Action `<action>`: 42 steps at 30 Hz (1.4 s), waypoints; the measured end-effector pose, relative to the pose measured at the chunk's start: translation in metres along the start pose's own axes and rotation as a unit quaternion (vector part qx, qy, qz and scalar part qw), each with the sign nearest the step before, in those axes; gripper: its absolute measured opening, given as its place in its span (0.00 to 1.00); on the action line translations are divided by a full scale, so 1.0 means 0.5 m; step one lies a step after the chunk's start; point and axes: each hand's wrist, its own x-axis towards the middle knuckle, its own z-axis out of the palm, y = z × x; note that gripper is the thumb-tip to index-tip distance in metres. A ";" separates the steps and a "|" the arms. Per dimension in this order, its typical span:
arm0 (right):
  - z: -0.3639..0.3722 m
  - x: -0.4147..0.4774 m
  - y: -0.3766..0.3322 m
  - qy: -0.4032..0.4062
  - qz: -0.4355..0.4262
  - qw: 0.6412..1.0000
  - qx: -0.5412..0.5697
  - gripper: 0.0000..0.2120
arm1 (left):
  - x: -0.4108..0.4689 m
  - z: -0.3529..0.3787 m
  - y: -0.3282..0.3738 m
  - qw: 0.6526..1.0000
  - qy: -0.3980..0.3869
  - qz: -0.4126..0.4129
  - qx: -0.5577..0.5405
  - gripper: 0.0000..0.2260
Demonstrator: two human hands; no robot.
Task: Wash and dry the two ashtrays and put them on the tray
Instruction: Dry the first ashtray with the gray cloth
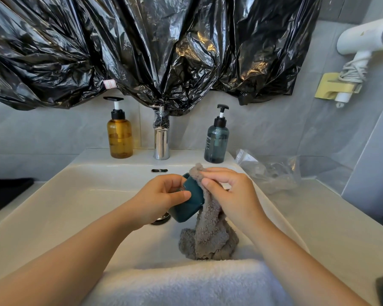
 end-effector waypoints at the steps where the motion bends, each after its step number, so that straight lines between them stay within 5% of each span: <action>1: 0.008 0.000 -0.006 -0.009 -0.037 0.999 -0.031 0.13 | -0.002 0.000 0.001 1.000 0.002 0.009 0.015 0.03; 3: 0.018 0.009 -0.007 -0.020 -0.059 0.996 -0.056 0.14 | -0.003 0.000 0.001 0.999 0.008 0.029 0.038 0.06; 9: -0.007 0.017 0.014 -0.022 0.091 0.995 0.041 0.13 | -0.005 0.004 -0.001 0.996 0.025 0.043 0.071 0.06; 16: -0.006 0.011 -0.004 -0.034 -0.011 0.999 0.029 0.16 | -0.005 0.002 0.000 0.997 0.022 0.060 0.048 0.04; 21: -0.003 0.029 0.016 -0.101 0.161 0.972 0.141 0.19 | -0.008 -0.001 0.003 0.997 0.010 0.073 0.002 0.07; 25: -0.007 0.028 0.028 -0.079 0.180 0.956 0.217 0.10 | -0.004 0.002 0.007 0.998 -0.039 0.051 -0.018 0.07; 32: 0.005 0.008 0.003 -0.110 0.118 0.984 0.070 0.10 | 0.006 0.009 -0.001 0.996 -0.012 -0.053 -0.066 0.09; 38: -0.016 0.011 0.012 0.015 0.086 0.996 -0.005 0.09 | -0.001 0.003 0.001 0.998 0.042 -0.033 -0.029 0.10; 42: -0.013 0.004 0.014 -0.005 0.052 0.998 -0.036 0.09 | -0.002 0.008 0.005 0.999 0.036 -0.026 0.015 0.09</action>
